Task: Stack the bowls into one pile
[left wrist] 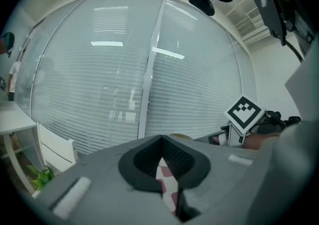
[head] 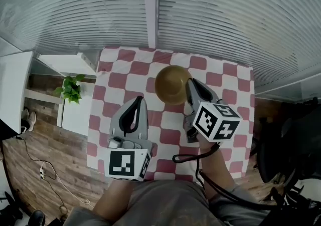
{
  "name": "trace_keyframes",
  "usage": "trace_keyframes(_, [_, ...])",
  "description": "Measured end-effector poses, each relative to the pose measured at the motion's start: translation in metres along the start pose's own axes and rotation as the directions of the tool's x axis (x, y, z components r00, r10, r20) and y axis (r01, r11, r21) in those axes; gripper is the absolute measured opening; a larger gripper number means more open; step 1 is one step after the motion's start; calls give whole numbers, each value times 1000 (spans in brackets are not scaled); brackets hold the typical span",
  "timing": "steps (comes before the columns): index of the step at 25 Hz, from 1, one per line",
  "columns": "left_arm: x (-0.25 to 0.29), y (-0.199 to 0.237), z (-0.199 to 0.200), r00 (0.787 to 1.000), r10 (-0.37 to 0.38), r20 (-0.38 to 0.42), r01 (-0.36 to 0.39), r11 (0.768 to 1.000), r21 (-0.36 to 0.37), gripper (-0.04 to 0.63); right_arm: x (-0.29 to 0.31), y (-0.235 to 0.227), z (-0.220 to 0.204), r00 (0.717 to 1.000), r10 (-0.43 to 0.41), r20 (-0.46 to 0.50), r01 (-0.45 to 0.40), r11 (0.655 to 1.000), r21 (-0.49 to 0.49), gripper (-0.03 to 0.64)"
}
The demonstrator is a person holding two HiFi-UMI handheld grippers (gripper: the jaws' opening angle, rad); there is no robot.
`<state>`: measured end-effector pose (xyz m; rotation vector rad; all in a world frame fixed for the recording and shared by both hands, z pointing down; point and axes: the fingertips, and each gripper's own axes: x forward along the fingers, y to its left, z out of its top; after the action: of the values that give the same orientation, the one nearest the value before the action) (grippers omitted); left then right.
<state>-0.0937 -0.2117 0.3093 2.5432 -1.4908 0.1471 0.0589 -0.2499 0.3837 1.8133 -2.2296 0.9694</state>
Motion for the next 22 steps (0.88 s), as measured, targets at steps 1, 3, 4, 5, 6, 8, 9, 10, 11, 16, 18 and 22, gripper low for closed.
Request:
trace_keyframes(1, [-2, -9, 2, 1000, -11, 3, 11, 1000, 5, 0, -8, -5, 1, 1000, -6, 7, 6, 1000, 2, 44])
trace_keyframes(3, [-5, -26, 3, 999, -36, 9, 36, 999, 15, 0, -25, -15, 3, 1000, -21, 21, 21, 1000, 10, 44])
trace_keyframes(4, [-6, -34, 3, 999, -49, 11, 49, 999, 19, 0, -33, -21, 3, 999, -31, 28, 30, 999, 14, 44])
trace_keyframes(5, [-6, -42, 4, 998, -62, 14, 61, 998, 22, 0, -41, -27, 3, 998, -42, 36, 41, 999, 18, 44])
trace_keyframes(6, [-7, -50, 3, 997, -73, 16, 73, 997, 25, 0, -49, -33, 3, 998, -53, 44, 52, 998, 21, 44])
trace_keyframes(8, [-8, -66, 1, 995, -94, 18, 94, 995, 29, 0, -66, -47, 1, 996, -76, 55, 74, 997, 29, 44])
trace_keyframes(9, [-9, -75, -1, 994, -107, 17, 106, 994, 30, 0, -74, -55, -2, 994, -89, 57, 87, 996, 35, 44])
trace_keyframes(10, [-9, -84, -3, 993, -121, 14, 121, 992, 30, 0, -83, -64, -5, 993, -103, 57, 101, 994, 41, 44])
trace_keyframes(11, [-10, -94, -5, 991, -136, 11, 136, 990, 30, 0, -91, -72, -9, 991, -118, 56, 115, 992, 48, 44])
trace_keyframes(16, [-9, -133, -13, 980, -199, -2, 199, 979, 33, 0, -122, -105, -27, 983, -176, 42, 173, 982, 71, 44])
trace_keyframes(18, [-8, -143, -17, 977, -212, -13, 212, 977, 33, 0, -128, -115, -36, 981, -194, 26, 192, 978, 77, 44])
trace_keyframes(22, [-3, -155, -30, 974, -223, -38, 224, 974, 31, 0, -130, -133, -55, 976, -217, -13, 217, 973, 79, 44])
